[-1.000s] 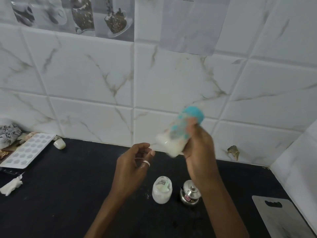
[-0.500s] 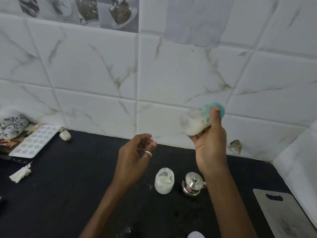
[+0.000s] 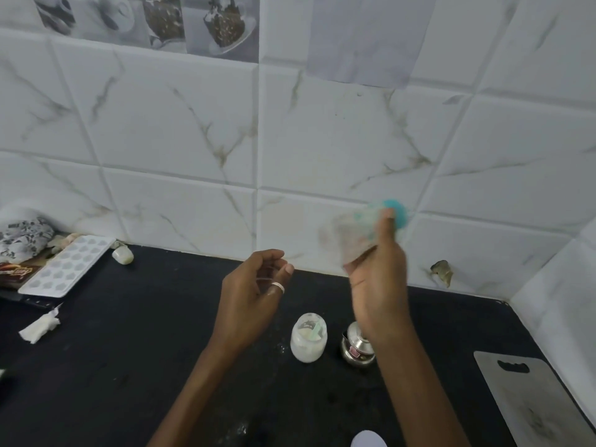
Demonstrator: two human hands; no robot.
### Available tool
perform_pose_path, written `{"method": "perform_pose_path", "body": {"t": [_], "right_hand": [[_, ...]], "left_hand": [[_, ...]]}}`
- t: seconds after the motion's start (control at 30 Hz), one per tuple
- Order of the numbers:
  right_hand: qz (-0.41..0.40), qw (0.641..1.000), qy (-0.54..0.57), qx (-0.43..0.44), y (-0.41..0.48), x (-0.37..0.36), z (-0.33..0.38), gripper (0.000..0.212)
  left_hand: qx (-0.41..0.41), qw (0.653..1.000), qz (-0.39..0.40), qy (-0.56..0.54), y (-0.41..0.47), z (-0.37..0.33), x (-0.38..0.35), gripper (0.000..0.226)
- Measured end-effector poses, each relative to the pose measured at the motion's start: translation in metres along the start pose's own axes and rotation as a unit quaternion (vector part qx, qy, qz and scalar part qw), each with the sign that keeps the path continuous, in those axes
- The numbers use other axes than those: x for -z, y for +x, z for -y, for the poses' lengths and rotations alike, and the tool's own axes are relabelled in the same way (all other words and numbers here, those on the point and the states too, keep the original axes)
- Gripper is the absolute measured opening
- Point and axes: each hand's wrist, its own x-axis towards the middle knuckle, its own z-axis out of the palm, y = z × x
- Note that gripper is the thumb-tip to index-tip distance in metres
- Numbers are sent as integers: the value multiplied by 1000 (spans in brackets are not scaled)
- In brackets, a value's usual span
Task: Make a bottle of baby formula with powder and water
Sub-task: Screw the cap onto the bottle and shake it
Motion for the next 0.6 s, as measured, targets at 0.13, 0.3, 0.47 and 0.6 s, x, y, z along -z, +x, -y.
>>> {"method": "perform_pose_path", "body": {"t": [0.13,0.3,0.47,0.6], "right_hand": [[124,983,-135,-18,-16,-2,-15,46],[-38,997,65,-2,12,3,12,34],[82,991,-97,-26,-9,-7,-15,61],[86,996,-12,-7,-3,-3,-8,48]], "left_hand": [[-22,999,23,35,1,2,0,43],[7,1000,-2,-7,-2,-1,2,22],[-9,1000,12,20,0,-1,2,37],[-8,1000,7,13,0,-2,1,29]]}}
